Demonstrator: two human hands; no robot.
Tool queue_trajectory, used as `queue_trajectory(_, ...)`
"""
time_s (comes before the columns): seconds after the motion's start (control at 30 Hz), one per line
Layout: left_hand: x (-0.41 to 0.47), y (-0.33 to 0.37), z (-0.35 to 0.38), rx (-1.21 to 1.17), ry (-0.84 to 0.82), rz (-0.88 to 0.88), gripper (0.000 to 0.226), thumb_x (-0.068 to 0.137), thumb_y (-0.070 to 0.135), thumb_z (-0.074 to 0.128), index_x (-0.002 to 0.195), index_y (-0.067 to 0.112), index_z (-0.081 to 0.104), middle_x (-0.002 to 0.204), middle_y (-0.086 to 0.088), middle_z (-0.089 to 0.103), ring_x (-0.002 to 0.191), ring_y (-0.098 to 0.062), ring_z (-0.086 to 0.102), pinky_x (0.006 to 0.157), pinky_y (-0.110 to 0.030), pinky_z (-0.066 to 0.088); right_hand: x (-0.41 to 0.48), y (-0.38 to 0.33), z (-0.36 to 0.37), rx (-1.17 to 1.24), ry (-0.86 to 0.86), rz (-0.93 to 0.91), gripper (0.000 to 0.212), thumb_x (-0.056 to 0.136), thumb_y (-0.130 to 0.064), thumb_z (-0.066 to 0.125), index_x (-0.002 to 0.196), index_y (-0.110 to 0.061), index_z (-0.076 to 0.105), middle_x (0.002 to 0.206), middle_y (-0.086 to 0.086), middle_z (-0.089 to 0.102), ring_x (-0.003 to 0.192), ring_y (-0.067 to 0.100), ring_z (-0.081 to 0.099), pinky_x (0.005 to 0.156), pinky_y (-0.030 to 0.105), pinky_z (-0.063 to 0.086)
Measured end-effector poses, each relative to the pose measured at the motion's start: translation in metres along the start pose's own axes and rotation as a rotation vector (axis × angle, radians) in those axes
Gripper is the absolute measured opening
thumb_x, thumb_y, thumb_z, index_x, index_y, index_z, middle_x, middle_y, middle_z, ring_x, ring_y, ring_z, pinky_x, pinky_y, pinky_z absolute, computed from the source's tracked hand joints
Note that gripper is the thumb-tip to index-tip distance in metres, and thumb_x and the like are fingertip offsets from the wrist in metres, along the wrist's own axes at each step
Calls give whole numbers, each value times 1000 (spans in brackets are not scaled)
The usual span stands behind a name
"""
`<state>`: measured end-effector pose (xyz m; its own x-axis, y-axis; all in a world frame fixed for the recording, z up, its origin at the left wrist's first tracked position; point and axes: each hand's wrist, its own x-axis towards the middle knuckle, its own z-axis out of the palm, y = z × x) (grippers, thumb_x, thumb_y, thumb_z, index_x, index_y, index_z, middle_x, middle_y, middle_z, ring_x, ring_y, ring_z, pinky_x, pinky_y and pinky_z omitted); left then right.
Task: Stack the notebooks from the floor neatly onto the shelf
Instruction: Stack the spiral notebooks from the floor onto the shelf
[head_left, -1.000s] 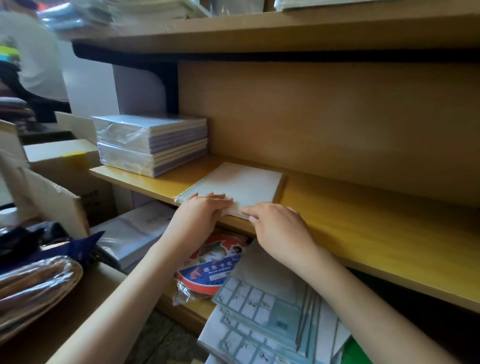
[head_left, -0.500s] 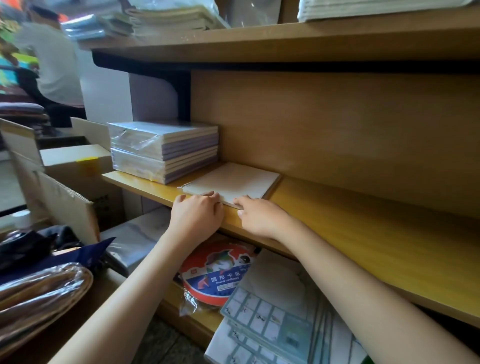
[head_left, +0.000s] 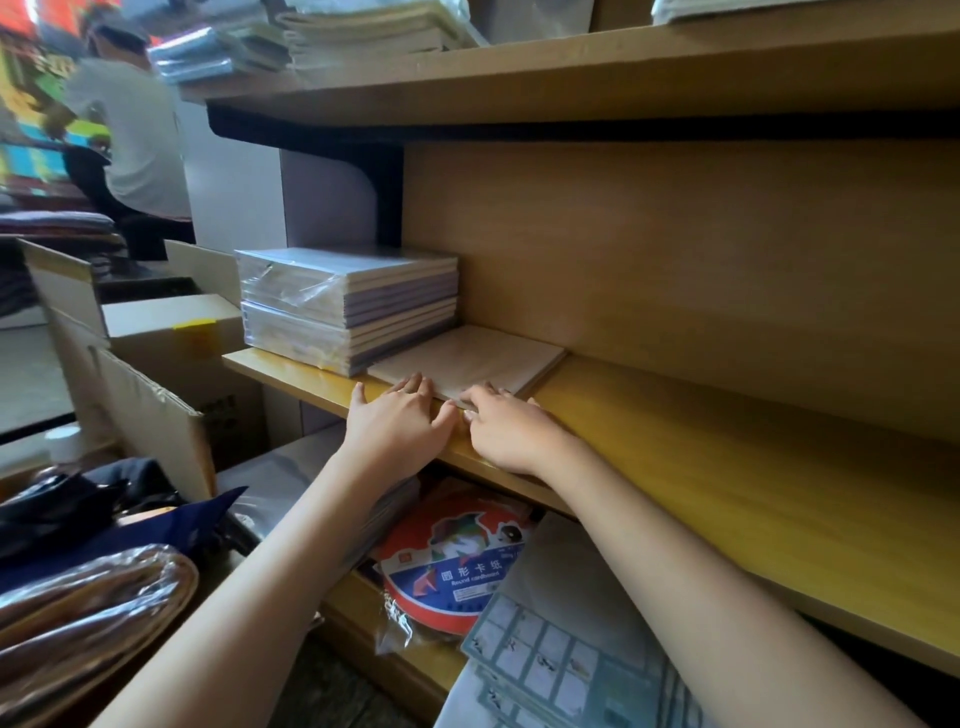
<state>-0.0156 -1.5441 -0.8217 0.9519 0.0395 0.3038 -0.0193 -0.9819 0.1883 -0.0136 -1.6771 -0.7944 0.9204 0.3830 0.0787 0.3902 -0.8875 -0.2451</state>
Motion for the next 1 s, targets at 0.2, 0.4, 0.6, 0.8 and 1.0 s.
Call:
queue_trajectory(0.2,3,1,-1,-5,-26,2,62,95,49,19,148,17,23,158,0,16,144,-13,16,114,-53,5,-1,-4,3,-89,94,40,48,97,-11,31,143,-22,31,150,3,35,138,21,31,116,50,3)
queue_trajectory(0.4,4,-3,6,-12,-30,5,64,96,49,16,151,18,13,159,3,5,145,-9,6,114,-53,0,-6,-5,10,-152,185,59,51,95,-15,35,144,-29,34,156,2,22,145,23,12,117,50,0)
queue_trajectory(0.6,-16,1,6,-77,115,30,58,98,42,18,150,16,13,158,1,7,145,-9,6,116,-50,-2,-18,-4,11,-316,566,-83,36,91,-11,41,120,-16,62,126,7,57,119,26,48,105,39,30)
queue_trajectory(0.8,-126,4,-13,-268,352,252,31,87,21,46,113,25,63,110,8,67,95,-12,62,75,-26,46,-103,-17,33,51,718,-364,20,84,-13,45,80,-18,64,81,-5,62,78,14,55,73,28,42)
queue_trajectory(1.0,-247,-44,19,-187,-178,147,31,78,39,36,95,30,60,90,14,65,83,-9,60,66,-26,48,-165,-11,143,577,121,-164,26,81,-8,48,69,-25,64,74,-9,63,66,7,55,63,31,47)
